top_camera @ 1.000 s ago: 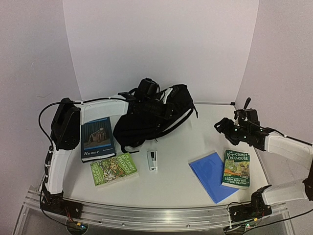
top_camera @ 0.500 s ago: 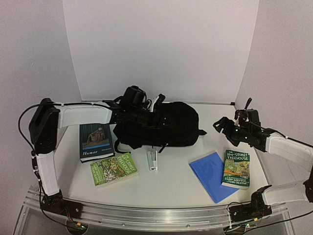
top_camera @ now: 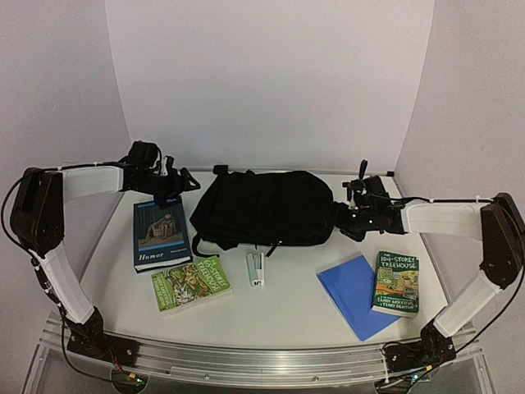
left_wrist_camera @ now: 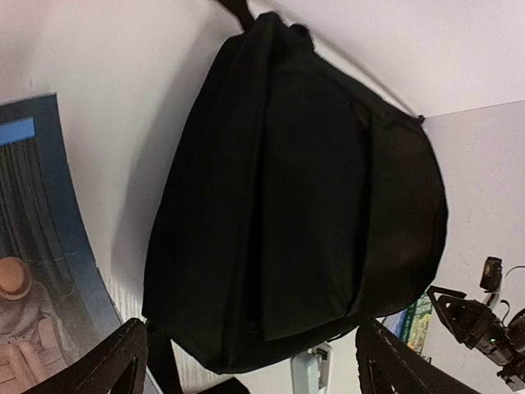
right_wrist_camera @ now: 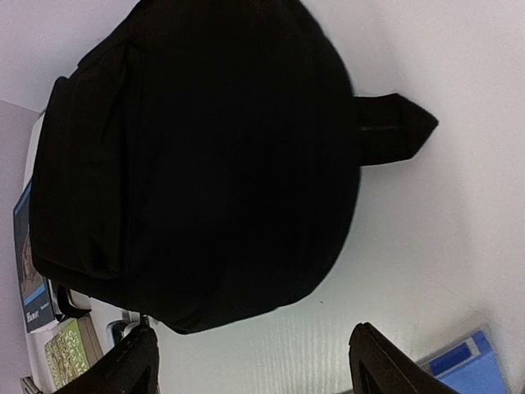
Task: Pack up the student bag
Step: Adjust the student bag at the center of the board.
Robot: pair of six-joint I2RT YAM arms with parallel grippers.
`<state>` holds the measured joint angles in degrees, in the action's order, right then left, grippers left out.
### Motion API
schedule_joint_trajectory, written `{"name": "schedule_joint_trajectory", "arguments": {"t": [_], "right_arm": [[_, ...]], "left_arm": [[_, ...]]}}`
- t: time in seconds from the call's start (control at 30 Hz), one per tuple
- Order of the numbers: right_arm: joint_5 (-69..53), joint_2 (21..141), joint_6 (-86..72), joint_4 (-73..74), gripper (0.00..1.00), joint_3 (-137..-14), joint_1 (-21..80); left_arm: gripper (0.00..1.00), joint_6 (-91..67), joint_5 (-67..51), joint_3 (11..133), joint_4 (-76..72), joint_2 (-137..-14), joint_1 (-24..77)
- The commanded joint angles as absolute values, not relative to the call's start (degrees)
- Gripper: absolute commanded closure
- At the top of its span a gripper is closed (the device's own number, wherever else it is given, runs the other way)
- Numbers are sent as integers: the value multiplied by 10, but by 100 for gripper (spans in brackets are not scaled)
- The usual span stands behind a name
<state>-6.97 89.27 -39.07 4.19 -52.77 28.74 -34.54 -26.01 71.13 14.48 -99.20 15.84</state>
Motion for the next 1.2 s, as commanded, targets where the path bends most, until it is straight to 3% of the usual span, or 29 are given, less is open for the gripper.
{"name": "schedule_joint_trajectory", "arguments": {"t": [0.0, 0.13, 0.27, 0.4, 0.53, 0.7, 0.8, 0.83, 0.93, 1.0, 1.07, 1.17], "right_arm": [[-40, 947, -400, 34, 23, -581, 311], [-34, 982, -411, 27, 32, -594, 315], [-38, 1002, -413, 16, 53, -598, 315], [-53, 1015, -416, 10, 76, -603, 315], [-60, 1007, -425, 9, 93, -590, 318], [-55, 962, -447, 9, 99, -535, 328], [-52, 925, -463, 10, 96, -496, 330], [-51, 913, -467, 12, 88, -487, 331], [-43, 878, -473, 30, 51, -480, 346], [-31, 859, -479, 46, 33, -488, 364], [-19, 846, -492, 58, 28, -499, 385], [-5, 840, -514, 60, 28, -520, 430]], "left_arm": [[12, -320, -227, 740, 200, -1035, 166], [13, -313, -224, 746, 204, -1084, 165], [22, -326, -261, 749, 178, -1124, 165], [43, -342, -287, 753, 145, -1149, 165], [70, -361, -323, 753, 107, -1164, 165], [94, -392, -366, 726, 47, -1153, 165], [100, -409, -375, 699, 15, -1135, 166], [100, -412, -376, 690, 7, -1128, 165], [100, -413, -373, 676, 3, -1115, 165], [100, -412, -371, 673, 3, -1114, 165], [100, -413, -375, 672, 3, -1114, 165], [100, -419, -378, 667, -13, -1112, 166]]}}
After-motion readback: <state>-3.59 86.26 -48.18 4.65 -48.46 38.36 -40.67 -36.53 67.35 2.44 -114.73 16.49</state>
